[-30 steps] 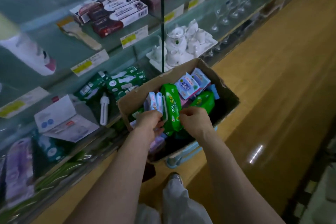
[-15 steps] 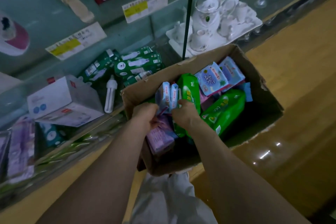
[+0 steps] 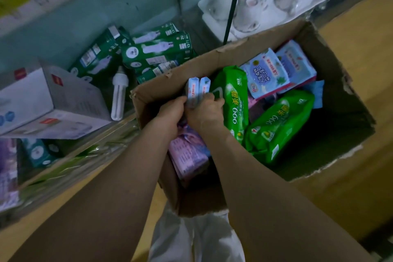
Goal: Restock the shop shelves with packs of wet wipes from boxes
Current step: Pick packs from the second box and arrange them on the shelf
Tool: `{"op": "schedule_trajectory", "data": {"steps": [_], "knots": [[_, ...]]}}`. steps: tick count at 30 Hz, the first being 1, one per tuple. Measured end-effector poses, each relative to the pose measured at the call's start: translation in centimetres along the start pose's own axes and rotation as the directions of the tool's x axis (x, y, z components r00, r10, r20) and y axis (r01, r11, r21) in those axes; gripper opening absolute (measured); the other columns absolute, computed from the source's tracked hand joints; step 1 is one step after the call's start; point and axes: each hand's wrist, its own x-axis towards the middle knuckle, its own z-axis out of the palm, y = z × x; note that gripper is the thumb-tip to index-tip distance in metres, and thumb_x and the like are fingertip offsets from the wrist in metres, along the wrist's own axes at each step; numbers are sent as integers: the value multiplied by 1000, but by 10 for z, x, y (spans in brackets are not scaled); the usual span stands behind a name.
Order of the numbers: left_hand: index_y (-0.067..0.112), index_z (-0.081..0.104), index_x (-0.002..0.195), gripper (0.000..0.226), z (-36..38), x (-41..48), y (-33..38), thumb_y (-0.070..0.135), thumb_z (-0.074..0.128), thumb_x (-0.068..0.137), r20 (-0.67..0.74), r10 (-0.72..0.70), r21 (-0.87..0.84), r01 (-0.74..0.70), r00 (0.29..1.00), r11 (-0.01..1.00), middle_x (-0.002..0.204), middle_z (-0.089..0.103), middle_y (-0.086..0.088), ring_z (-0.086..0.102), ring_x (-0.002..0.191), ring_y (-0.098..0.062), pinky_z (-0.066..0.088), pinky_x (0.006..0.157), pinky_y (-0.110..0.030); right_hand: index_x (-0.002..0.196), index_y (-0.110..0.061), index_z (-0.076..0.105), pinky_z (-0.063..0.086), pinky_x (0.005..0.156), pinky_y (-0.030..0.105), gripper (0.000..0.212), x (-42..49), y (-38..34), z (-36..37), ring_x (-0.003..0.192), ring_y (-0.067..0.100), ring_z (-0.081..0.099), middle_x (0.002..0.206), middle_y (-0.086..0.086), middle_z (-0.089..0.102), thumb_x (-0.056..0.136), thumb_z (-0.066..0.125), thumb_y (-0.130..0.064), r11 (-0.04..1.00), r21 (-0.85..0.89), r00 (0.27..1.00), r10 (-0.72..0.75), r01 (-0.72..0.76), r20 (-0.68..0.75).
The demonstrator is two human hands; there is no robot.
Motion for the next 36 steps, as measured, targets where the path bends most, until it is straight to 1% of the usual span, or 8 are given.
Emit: {"op": "schedule_trajectory", "data": {"steps": [6, 10, 14, 19, 24, 28, 33, 36], "knots": [[15, 63, 117, 31, -6, 10, 3, 35, 52, 95, 68, -58, 25, 56, 996, 998, 105, 66, -10, 61, 92, -26, 53, 81, -41, 143, 4, 19, 37, 100, 34, 71, 8, 1, 10, 126, 32, 40, 141, 17, 31, 90, 59, -24, 999, 37, 1000, 5, -5, 20], [15, 63, 95, 17, -16, 3, 4, 28, 53, 96, 191, -100, -25, 107, 976, 994, 59, 69, -6, 66, 47, -15, 54, 46, -28, 124, -3, 49, 48, 92, 42, 48, 0, 10, -6, 108, 34, 58, 120, 18, 57, 85, 66, -24, 979, 202, 998, -10, -2, 60], [7, 66, 106, 29, -31, -19, 8, 31, 55, 94, 354, -126, -123, 180, 927, 976, 86, 73, -15, 71, 70, -25, 58, 69, -37, 102, -13, 61, 56, 74, 38, 22, -36, 18, -37, 74, 21, 61, 90, 9, 66, 82, 69, -16, 750, 619, 968, 119, -233, 220], [5, 64, 116, 37, -17, -60, 10, 31, 54, 92, 451, -61, -125, 131, 890, 983, 113, 66, -18, 65, 88, -29, 51, 87, -41, 87, -14, 62, 52, 59, 28, 15, -78, 27, -66, 63, 18, 60, 74, 5, 63, 84, 63, -29, 504, 781, 929, 214, -369, 301], [7, 67, 96, 22, 19, -104, 15, 28, 65, 86, 418, 10, -17, -3, 908, 1000, 91, 70, -14, 67, 73, -24, 54, 79, -37, 109, -17, 62, 55, 59, 30, 28, -115, 27, -87, 73, 22, 67, 92, 6, 71, 85, 65, -32, 264, 946, 936, 342, -186, 89], [10, 66, 101, 23, 45, -143, 17, 25, 69, 83, 424, 107, 93, -161, 899, 983, 91, 68, -11, 64, 68, -22, 54, 57, -28, 109, -21, 63, 55, 53, 27, 23, -149, 28, -115, 67, 17, 68, 88, 1, 72, 86, 67, -23, 216, 976, 914, 400, -28, -62], [10, 64, 112, 32, 90, -203, 11, 26, 68, 84, 577, 84, 189, -232, 813, 954, 91, 69, -8, 65, 68, -19, 54, 49, -25, 94, -22, 61, 52, 52, 23, 9, -203, 53, -167, 61, 14, 64, 79, -2, 69, 87, 67, -23, 180, 979, 858, 483, 98, -174], [12, 63, 111, 32, 123, -241, -1, 27, 69, 84, 646, 81, 249, -310, 759, 918, 93, 70, -8, 66, 69, -19, 54, 46, -25, 106, -20, 62, 54, 52, 25, 20, -237, 75, -193, 67, 17, 67, 90, 2, 72, 87, 65, -23, 126, 973, 822, 521, 192, -230]]}}
